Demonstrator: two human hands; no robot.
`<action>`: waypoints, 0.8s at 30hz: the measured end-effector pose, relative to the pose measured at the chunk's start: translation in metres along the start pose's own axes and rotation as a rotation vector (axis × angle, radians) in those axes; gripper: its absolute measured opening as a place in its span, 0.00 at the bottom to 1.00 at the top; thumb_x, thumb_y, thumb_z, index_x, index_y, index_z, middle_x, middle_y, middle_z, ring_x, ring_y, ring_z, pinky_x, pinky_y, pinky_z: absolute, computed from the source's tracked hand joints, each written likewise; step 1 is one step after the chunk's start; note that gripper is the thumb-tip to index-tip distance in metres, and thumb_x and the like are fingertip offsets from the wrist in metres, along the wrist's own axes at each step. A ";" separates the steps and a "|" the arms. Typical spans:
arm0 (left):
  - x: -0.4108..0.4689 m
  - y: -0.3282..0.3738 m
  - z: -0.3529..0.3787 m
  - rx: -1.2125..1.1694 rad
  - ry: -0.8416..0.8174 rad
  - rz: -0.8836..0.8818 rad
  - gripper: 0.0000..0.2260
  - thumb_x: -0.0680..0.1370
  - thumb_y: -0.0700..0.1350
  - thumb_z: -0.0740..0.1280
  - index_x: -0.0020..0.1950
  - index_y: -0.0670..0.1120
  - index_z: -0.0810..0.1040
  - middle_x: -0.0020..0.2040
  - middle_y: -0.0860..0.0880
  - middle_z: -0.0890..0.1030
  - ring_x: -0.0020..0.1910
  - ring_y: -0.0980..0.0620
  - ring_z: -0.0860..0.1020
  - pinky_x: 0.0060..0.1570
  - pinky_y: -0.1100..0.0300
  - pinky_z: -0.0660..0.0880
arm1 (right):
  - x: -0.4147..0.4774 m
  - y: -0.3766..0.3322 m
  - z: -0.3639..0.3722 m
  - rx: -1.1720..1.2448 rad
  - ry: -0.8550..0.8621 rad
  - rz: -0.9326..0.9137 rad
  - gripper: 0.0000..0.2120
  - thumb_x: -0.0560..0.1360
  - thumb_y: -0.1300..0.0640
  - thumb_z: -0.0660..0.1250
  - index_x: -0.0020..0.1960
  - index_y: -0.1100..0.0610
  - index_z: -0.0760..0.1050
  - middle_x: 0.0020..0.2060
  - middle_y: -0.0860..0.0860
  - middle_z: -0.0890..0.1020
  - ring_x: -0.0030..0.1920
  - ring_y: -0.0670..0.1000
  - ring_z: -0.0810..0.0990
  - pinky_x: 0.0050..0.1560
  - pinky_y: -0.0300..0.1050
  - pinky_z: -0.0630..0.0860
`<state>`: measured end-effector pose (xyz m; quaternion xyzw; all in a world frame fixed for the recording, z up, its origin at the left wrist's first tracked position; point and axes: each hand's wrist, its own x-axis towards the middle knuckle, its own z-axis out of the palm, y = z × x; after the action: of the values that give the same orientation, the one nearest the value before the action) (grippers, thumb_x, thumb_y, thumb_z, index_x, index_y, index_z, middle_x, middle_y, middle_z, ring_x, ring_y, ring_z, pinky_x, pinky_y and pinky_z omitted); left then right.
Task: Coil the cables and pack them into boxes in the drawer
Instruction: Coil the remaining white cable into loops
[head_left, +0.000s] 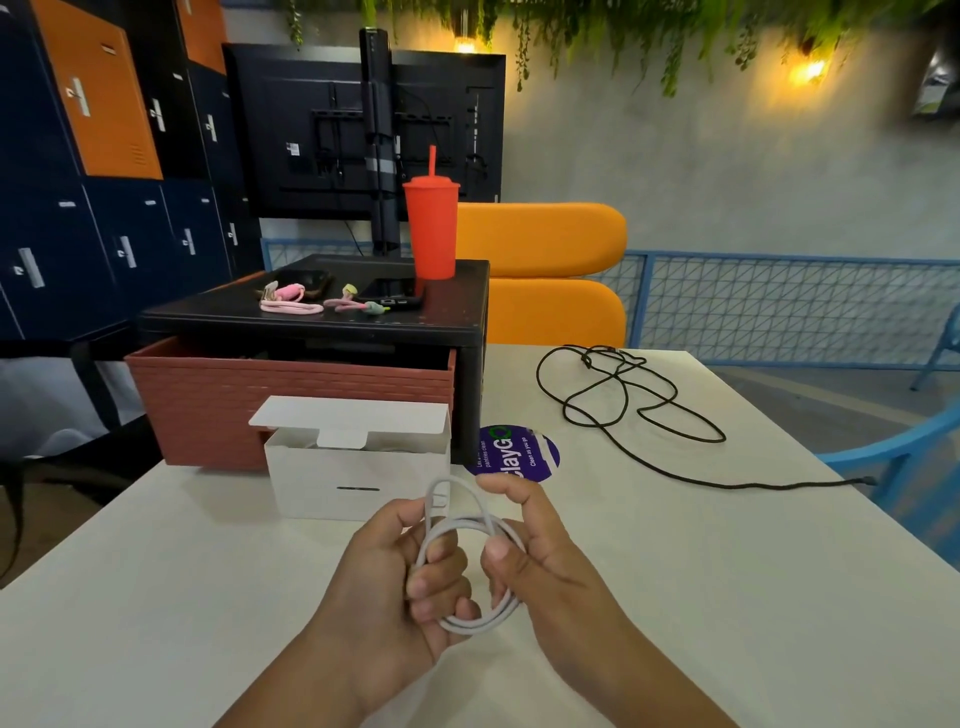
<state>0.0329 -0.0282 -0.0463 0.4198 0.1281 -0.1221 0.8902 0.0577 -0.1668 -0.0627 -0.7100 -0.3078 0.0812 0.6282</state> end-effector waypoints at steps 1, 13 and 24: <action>-0.001 0.000 0.000 0.001 -0.009 0.005 0.15 0.68 0.50 0.60 0.24 0.43 0.65 0.18 0.49 0.58 0.16 0.54 0.56 0.25 0.62 0.67 | -0.001 0.000 -0.001 -0.050 -0.002 -0.016 0.15 0.73 0.44 0.54 0.59 0.37 0.65 0.33 0.36 0.76 0.36 0.37 0.71 0.44 0.34 0.67; -0.011 0.012 -0.005 -0.071 -0.268 0.060 0.21 0.50 0.41 0.81 0.24 0.42 0.67 0.17 0.50 0.61 0.19 0.55 0.53 0.21 0.59 0.69 | 0.002 0.000 -0.029 -0.193 0.081 0.033 0.21 0.65 0.31 0.57 0.37 0.48 0.76 0.32 0.44 0.74 0.35 0.41 0.70 0.40 0.33 0.66; -0.007 0.004 0.003 0.167 -0.003 0.250 0.15 0.70 0.50 0.64 0.27 0.44 0.66 0.22 0.51 0.57 0.19 0.56 0.57 0.26 0.61 0.70 | 0.004 -0.017 -0.028 0.097 0.440 0.227 0.14 0.77 0.53 0.61 0.34 0.57 0.73 0.25 0.46 0.67 0.27 0.45 0.64 0.29 0.36 0.64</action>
<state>0.0284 -0.0274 -0.0392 0.5051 0.0627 -0.0213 0.8605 0.0696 -0.1877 -0.0400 -0.7098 -0.0777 0.0096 0.7000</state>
